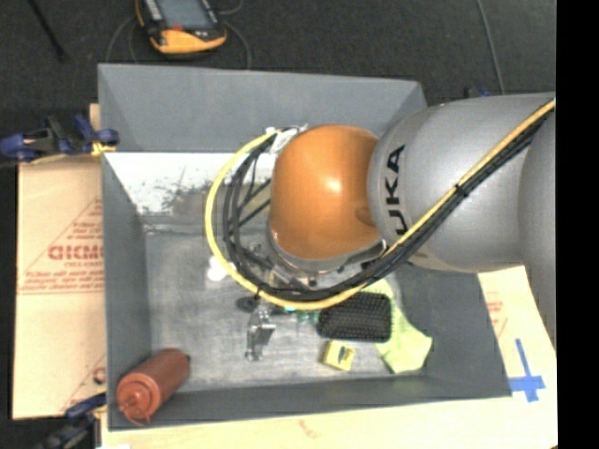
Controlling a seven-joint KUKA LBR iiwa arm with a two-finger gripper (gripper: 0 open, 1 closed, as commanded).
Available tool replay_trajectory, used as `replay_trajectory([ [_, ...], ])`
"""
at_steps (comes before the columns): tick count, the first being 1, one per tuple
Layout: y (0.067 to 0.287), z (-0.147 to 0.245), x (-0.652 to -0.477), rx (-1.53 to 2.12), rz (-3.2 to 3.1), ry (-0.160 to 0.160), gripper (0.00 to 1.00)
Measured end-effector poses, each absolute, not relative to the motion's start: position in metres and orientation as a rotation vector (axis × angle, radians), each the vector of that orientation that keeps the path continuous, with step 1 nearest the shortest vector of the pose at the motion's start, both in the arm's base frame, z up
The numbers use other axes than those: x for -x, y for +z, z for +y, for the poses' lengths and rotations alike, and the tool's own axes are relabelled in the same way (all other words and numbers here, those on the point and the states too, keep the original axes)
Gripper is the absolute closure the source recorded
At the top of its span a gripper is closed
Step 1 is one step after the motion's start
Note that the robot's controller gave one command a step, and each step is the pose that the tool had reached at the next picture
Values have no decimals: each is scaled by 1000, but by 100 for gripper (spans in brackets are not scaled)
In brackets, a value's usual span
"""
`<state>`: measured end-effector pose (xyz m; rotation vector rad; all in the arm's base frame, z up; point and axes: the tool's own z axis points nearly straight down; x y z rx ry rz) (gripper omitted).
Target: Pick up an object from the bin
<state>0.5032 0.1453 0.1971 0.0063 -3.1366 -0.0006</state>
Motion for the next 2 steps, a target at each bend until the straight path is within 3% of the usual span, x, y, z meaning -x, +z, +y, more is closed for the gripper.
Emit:
replay_trajectory([
  [1, 201, 145, -505, -1, -3144, -3, 0],
  [2, 173, 128, -543, -103, -3148, -2, 0],
])
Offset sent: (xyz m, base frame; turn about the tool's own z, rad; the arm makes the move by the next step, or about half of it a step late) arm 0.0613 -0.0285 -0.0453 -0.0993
